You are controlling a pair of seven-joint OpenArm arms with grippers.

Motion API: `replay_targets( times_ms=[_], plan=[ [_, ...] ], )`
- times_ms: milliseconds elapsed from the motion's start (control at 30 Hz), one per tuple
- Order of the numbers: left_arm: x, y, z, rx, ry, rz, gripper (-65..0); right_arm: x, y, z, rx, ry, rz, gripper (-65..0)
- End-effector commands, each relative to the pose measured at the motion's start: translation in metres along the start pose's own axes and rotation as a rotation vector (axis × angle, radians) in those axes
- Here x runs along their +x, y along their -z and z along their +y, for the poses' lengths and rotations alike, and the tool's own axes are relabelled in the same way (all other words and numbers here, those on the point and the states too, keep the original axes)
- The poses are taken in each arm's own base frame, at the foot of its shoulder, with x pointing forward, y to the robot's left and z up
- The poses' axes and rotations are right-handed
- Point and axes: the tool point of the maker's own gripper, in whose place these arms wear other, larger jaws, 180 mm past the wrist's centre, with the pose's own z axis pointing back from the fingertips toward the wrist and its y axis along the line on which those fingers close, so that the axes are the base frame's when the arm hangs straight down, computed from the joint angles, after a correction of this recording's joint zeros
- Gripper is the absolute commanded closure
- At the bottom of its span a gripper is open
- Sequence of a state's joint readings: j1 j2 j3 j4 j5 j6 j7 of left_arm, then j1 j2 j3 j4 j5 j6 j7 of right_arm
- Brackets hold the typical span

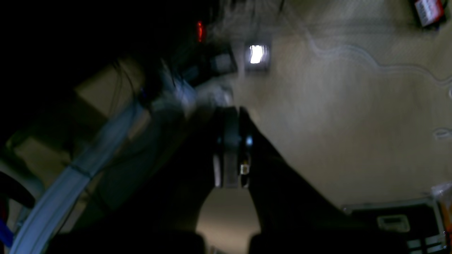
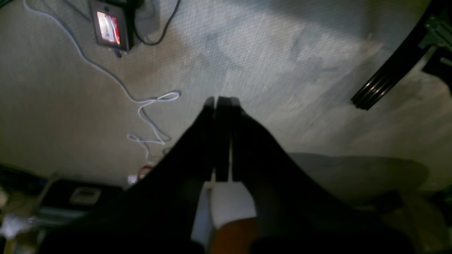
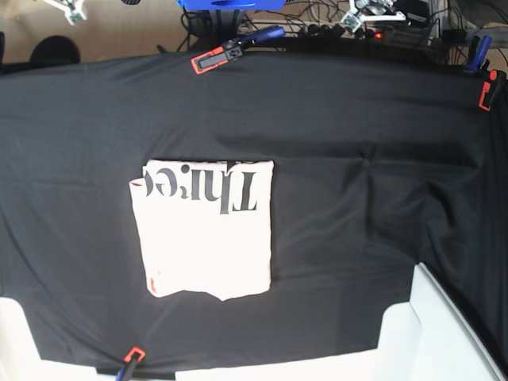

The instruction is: Fold the T-shirt properly

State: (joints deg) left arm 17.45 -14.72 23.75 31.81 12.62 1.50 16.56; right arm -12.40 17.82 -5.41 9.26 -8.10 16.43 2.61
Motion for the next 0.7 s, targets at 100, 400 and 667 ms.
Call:
replay_targets(
  times_ms=[100, 400, 667],
  plan=[
    [-0.013, 0.011, -0.002, -0.027, -0.021, 0.061, 0.0, 0.013, 0.004, 0.009, 0.027, -0.025, 0.040, 0.0],
    [-0.002, 0.011, -0.038, -0.100, -0.042, -0.060, 0.0, 0.077, 0.014, 0.070, 0.118, -0.024, -0.058, 0.0],
    [0.007, 0.011, -0.044, -0.109, -0.048, -0.082, 0.0, 0.070, 0.016, 0.091, 0.149, -0.032, -0.058, 0.0]
  ],
)
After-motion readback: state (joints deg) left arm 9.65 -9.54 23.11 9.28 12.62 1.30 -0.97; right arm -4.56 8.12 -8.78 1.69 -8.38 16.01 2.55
